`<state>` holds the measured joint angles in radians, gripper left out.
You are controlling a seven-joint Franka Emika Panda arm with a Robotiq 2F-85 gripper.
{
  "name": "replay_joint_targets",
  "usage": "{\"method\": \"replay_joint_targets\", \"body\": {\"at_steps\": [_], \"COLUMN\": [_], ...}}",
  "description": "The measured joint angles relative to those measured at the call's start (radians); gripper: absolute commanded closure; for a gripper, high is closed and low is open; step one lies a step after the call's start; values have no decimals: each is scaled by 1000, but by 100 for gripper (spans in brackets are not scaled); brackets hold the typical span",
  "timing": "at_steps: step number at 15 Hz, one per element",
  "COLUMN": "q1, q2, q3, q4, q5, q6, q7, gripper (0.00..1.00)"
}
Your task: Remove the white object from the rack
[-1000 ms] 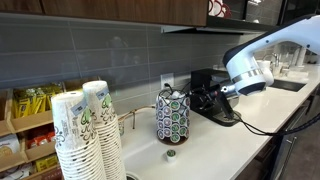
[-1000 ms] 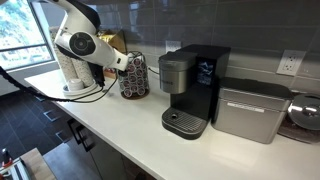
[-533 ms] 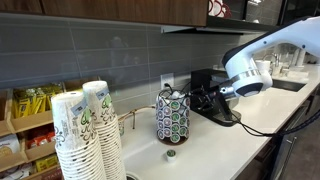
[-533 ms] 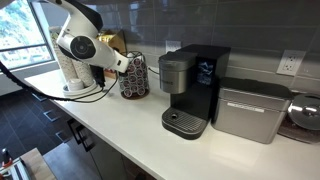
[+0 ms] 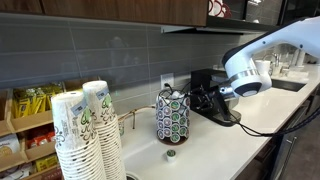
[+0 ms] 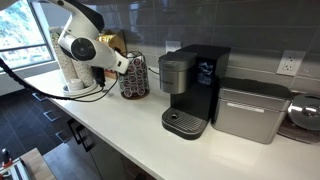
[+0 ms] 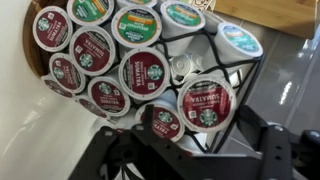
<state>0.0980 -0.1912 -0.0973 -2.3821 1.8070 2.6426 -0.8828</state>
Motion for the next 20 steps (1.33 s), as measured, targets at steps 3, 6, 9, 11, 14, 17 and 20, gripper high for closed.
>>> {"method": "replay_joint_targets", "body": {"at_steps": [3,6,9,11,14,17,20], "q1": [0,-1,-1,-1,-1,-2,-2], "q2": [0,-2,-2,-2,-1,2,1], "q3": [0,0,0,-1,-1,-1,-4], "q4": [2,4,6,6,6,6,7], "q5": [18,34,43,49,53,54,58], "q6": [0,-1,-1,-1,-1,-1,-4], "q7": [-5,-9,-12,-14,-15,-15,-15], "gripper": [25,27,29,28,25,30,28]}}
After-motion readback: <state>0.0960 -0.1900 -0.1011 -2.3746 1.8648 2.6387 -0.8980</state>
